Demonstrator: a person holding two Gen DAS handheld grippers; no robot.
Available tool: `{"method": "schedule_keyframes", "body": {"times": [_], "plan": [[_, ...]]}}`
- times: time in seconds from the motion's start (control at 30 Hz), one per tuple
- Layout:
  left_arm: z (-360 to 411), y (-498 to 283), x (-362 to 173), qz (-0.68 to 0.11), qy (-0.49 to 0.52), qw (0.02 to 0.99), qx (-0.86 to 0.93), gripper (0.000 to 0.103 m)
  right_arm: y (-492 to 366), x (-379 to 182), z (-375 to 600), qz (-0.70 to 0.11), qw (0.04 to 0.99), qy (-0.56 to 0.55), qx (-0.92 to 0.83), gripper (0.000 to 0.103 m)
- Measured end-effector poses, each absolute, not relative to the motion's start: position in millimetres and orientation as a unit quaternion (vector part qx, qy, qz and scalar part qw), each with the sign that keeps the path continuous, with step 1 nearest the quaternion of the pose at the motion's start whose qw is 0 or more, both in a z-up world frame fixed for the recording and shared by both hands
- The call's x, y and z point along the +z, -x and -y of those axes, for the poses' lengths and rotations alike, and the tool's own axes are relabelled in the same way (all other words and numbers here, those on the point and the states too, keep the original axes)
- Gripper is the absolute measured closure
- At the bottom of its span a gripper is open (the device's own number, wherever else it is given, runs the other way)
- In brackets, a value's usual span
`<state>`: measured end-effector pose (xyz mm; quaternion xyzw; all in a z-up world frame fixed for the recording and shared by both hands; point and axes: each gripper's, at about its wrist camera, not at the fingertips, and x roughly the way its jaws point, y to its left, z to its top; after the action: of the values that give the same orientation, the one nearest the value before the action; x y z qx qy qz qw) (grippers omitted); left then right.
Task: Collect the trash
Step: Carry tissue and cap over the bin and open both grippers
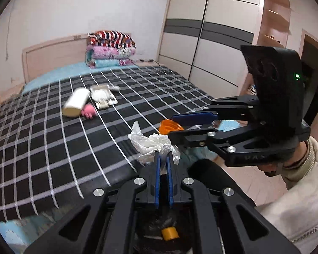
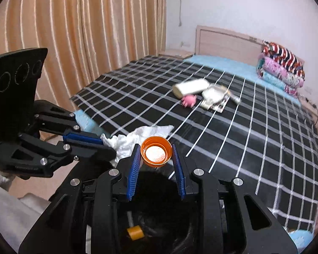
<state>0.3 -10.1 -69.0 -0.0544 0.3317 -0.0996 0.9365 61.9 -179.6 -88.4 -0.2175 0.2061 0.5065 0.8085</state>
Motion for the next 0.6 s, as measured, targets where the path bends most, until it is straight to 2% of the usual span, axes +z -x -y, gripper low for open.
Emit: {"method": "schedule_keyframes", "body": {"times": [0.6], "plan": [[17,-7,-189,-0.462,0.142,0.867,-0.124,0.097,-75,-188,198,-0.336,0.776,0.223,0.485,0.073]]}}
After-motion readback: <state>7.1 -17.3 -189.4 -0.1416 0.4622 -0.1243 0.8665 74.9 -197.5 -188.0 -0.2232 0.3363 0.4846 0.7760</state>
